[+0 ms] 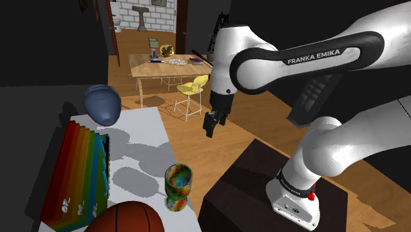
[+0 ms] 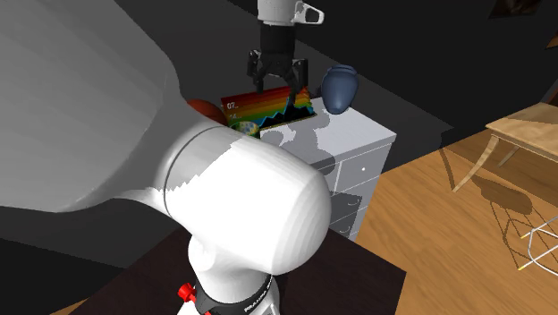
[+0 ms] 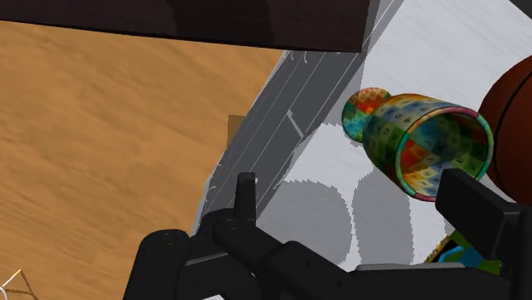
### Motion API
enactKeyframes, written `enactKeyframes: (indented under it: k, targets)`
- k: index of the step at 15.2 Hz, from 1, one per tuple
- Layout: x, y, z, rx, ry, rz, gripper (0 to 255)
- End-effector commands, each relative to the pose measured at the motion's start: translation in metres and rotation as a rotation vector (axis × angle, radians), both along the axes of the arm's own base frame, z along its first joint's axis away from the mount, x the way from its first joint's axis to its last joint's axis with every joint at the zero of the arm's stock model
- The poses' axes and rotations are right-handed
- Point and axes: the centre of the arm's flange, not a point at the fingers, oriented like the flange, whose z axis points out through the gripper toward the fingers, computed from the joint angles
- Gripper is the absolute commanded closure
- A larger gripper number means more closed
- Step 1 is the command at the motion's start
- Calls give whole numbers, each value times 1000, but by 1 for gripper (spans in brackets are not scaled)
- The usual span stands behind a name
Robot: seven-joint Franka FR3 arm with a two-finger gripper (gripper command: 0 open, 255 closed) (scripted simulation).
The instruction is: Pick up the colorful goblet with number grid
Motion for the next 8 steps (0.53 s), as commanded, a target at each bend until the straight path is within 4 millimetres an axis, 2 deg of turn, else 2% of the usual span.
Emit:
enactKeyframes:
  k: [1,8]
  targets:
    - [3,18,-21,-1,-7,-2,0]
    - [16,72,-95,-7,-23,-8,0]
